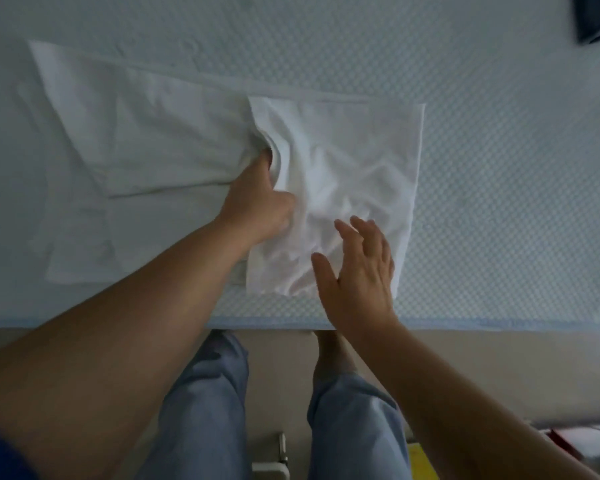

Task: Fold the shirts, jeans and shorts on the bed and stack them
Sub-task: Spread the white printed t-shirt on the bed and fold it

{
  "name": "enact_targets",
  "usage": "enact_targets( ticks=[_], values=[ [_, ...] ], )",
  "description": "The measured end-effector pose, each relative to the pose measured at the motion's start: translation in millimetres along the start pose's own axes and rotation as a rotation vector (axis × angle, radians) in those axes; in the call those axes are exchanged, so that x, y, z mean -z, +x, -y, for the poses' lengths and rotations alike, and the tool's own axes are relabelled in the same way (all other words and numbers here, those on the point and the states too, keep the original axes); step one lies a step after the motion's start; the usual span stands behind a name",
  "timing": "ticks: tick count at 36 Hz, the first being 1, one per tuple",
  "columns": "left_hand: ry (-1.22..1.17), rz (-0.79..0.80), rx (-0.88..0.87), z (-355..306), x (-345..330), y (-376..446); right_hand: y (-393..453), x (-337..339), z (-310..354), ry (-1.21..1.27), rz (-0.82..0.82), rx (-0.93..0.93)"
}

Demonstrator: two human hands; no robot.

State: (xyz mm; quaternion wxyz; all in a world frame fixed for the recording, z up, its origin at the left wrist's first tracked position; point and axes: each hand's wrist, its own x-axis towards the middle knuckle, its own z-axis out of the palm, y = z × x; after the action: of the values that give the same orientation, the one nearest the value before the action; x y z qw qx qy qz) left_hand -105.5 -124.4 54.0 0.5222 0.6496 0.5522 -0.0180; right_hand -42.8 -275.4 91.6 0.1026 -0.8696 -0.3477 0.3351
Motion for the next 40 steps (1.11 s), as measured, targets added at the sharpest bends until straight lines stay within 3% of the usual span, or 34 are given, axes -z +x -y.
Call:
enact_targets(
  ticks=[3,7,11,14,17,20,25,33,38,40],
  values=[
    [0.089,-0.043,-0.162,4.3,-4.0,-1.5,-0.7,-6.4,-35.5,-0.067,0.054,-0.042],
    [0.195,-0.204,-0.132,12.5,-1.3,-7.9,-0.6,-13.9,-68.9,-0.283,0.183,0.042],
    [0.220,-0.353,-0.233,12.7,5.3,-18.3,5.7,-10.1,-75.3,-0.297,0.102,0.143],
    [0.391,-0.309,-0.469,12.6,-4.9,-30.6,22.4,0.9,-74.9,-0.221,-0.037,0.178],
    [0.672,-0.085,-0.643,18.6,-30.6,-39.9,54.3,7.7,-75.4,-0.227,-0.088,0.224],
    [0.875,0.011,-0.493,35.2,-35.0,-21.4,89.8,9.6,-87.1,-0.293,-0.063,0.211],
    [0.952,-0.081,-0.430,53.4,-13.9,2.7,104.4,8.0,-108.8,-0.345,-0.064,0.194],
    [0.826,-0.200,-0.379,37.9,-13.0,-17.6,71.0,13.3,-95.8,0.164,-0.243,-0.146],
    [0.845,-0.166,-0.540,25.5,-13.9,-8.8,70.2,18.4,-96.1,0.345,-0.159,-0.316],
    [0.900,-0.128,-0.524,20.6,-8.5,12.7,74.2,18.4,-97.6,0.359,-0.135,-0.337]
  ],
)
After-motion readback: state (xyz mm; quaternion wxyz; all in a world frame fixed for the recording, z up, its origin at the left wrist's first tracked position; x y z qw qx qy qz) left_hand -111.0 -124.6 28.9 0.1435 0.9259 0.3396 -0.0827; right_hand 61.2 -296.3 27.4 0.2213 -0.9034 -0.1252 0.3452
